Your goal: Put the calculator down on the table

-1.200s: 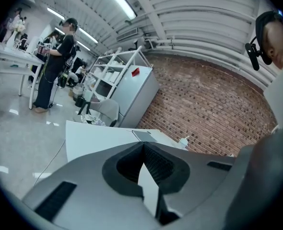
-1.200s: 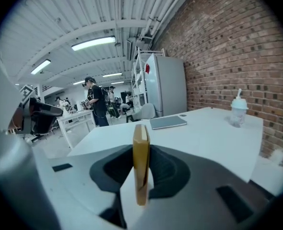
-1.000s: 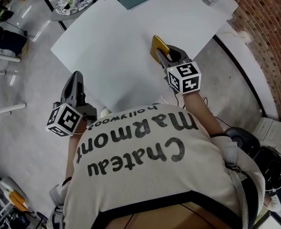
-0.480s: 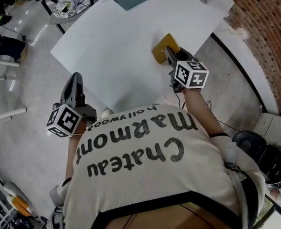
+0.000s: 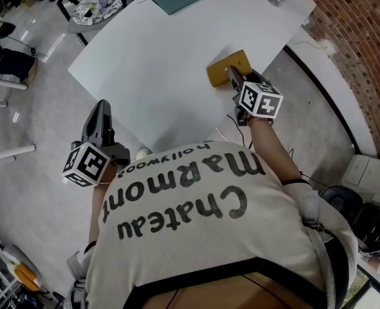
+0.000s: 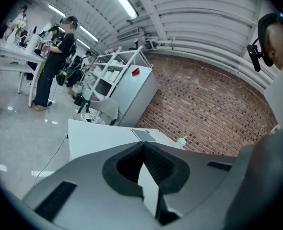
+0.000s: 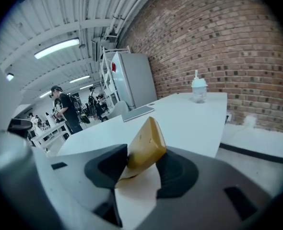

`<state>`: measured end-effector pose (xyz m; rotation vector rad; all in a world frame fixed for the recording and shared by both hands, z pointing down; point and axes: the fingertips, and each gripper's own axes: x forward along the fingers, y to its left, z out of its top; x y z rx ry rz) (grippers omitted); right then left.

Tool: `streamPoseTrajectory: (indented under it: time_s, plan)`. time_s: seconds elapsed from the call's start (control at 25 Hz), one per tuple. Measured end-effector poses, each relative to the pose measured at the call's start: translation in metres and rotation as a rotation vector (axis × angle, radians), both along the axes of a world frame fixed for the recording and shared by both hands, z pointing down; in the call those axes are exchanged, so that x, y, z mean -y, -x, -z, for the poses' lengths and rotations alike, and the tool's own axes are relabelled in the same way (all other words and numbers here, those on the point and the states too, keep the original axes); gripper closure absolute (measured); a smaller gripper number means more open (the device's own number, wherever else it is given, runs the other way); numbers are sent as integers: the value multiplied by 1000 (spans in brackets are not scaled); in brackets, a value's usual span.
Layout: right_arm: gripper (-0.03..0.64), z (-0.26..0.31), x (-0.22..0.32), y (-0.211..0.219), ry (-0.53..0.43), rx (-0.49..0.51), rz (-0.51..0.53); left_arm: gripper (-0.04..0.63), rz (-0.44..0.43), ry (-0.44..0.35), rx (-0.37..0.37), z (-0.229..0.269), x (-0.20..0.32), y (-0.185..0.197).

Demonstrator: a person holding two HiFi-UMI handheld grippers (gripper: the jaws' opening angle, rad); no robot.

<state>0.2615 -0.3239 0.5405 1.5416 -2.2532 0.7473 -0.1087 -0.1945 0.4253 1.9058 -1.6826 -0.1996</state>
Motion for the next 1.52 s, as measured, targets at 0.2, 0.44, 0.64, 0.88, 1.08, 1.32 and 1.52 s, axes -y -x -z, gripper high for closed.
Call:
streamPoseTrajectory:
  time_s: [0.2,0.44,0.64,0.88,1.08,1.32,1.52]
  plan:
    - [393,-7,2,-10,11,-28,-41,594,8,3,0,-1,-5,-4]
    - [365,-20,9,-20,-11,49,-93,594,12,7,4,0,-7,-5]
    - [360,-26,15,-26,-12,95,-121,594,8,10,9,2,-9,-10]
    - [294,-35,20,-34,11,-75,-155,594,-5,12,14,3,-9,-13]
    - [436,-50,13,-29,15,-257,-97,594,-4,17,11,0,-10,-13]
    - [400,-50,14,-31,12,-227,-123,594,-3,19,7,-2,-8,-12]
    - [396,-50,15,-33,10,-217,-122,594,-1,43,12,-8,-8,-13]
